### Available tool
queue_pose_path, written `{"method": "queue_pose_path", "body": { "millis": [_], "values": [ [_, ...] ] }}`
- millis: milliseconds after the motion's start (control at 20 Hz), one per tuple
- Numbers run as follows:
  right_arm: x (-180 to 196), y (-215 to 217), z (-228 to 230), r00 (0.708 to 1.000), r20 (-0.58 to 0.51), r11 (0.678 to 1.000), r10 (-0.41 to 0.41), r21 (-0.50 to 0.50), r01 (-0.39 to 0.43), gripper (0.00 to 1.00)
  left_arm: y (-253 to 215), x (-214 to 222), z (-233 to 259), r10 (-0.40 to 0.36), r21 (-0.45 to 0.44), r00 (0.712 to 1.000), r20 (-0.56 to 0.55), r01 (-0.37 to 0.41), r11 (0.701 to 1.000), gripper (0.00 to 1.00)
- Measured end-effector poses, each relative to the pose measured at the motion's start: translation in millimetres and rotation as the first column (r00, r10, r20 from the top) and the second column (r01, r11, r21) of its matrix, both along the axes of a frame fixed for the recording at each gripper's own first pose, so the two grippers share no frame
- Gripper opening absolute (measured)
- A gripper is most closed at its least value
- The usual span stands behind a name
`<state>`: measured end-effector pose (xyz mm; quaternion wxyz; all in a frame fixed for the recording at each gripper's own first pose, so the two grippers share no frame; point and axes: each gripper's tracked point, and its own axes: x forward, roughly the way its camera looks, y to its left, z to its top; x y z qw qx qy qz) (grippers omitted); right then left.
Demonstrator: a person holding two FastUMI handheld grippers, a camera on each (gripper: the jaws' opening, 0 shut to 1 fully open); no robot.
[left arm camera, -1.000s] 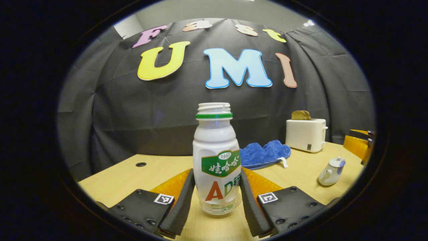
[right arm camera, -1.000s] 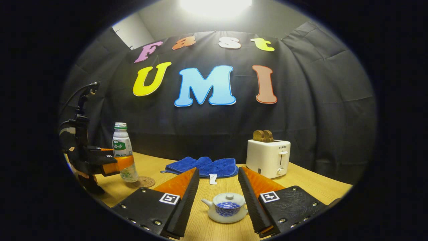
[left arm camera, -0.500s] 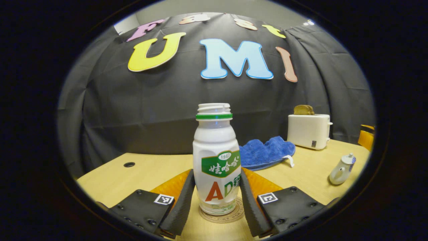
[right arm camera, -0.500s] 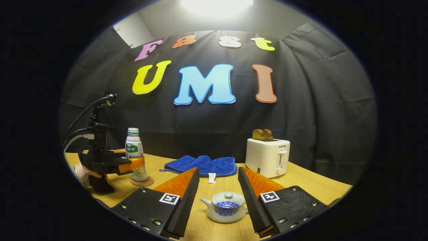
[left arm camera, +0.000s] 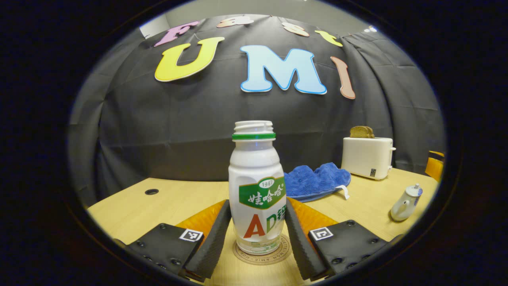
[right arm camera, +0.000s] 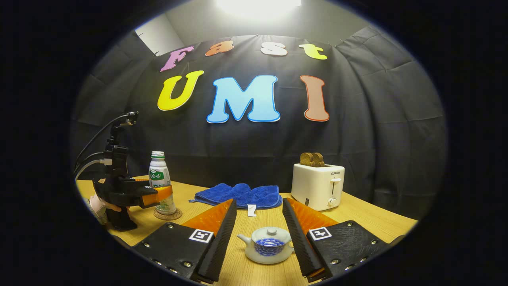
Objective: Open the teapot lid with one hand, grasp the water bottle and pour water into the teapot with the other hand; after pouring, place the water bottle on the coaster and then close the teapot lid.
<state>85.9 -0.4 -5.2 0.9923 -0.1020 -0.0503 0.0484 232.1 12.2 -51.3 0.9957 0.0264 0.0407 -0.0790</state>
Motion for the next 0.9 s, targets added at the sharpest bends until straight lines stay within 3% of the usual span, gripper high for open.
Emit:
{"method": "queue_pose_path", "body": {
  "millis": [200,300,500,600,900],
  "values": [
    [-0.1,0.1,-1.6,1.000,-0.004,1.000,-0.001,-0.002,0.001,0.73,-3.3,-4.6,-3.6,-0.004,0.017,1.000,-0.015,0.004,1.000,0.92],
    [0.2,-0.5,-1.6,1.000,-0.004,1.000,-0.003,-0.003,0.003,0.72,-3.5,-8.0,-2.6,-0.003,0.019,1.000,-0.015,0.003,1.000,1.00],
    [0.9,-1.1,-2.8,1.000,-0.011,1.000,-0.003,0.009,0.003,0.72,2.2,-19.3,3.9,0.013,0.018,1.000,0.001,-0.013,1.000,0.94],
    [1.4,-2.4,-3.4,1.000,-0.014,1.000,-0.005,0.013,0.005,0.73,6.2,-25.5,5.9,0.029,0.002,1.000,-0.002,-0.029,1.000,1.00],
    [2.2,-5.5,-3.9,1.000,-0.020,0.999,-0.009,0.043,0.010,0.72,13.3,-49.5,5.7,0.056,0.003,0.998,0.001,-0.056,0.998,1.00]
  ]
}}
